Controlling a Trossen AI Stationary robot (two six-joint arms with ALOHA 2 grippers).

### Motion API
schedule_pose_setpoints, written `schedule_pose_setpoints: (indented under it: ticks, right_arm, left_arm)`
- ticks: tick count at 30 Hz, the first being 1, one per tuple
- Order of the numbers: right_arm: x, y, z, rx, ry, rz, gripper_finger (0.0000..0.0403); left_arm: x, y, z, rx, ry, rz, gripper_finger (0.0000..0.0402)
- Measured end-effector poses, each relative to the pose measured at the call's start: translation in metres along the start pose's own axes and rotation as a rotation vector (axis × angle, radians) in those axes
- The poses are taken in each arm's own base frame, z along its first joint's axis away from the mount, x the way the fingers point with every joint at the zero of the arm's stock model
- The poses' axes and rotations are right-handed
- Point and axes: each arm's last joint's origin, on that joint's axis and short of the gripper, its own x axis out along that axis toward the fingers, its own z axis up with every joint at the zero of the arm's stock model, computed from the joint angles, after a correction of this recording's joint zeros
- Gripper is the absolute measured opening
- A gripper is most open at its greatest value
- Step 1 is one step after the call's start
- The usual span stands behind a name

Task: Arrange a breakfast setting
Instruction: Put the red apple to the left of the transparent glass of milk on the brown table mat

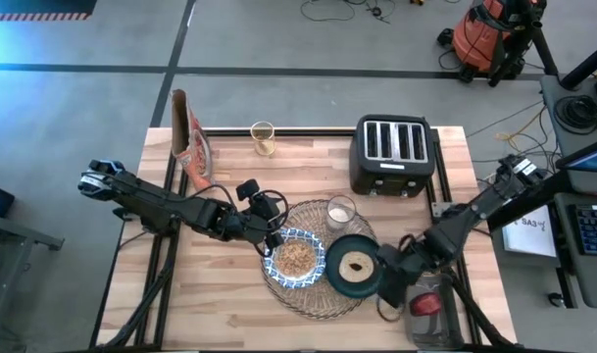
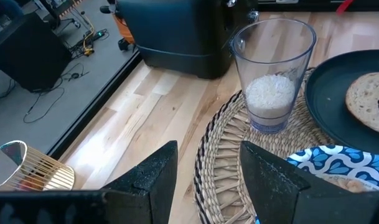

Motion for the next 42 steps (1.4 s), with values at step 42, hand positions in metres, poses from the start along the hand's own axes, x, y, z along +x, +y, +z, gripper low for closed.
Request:
schedule_pose_setpoints:
  ticks: [42]
  right_arm:
    - [0.084,0.003,-0.081,-0.927,0.455,-0.449,0.0194]
  left_arm:
    - [0.0,0.003,0.001,-0.006,-0.024,0.07,0.0158]
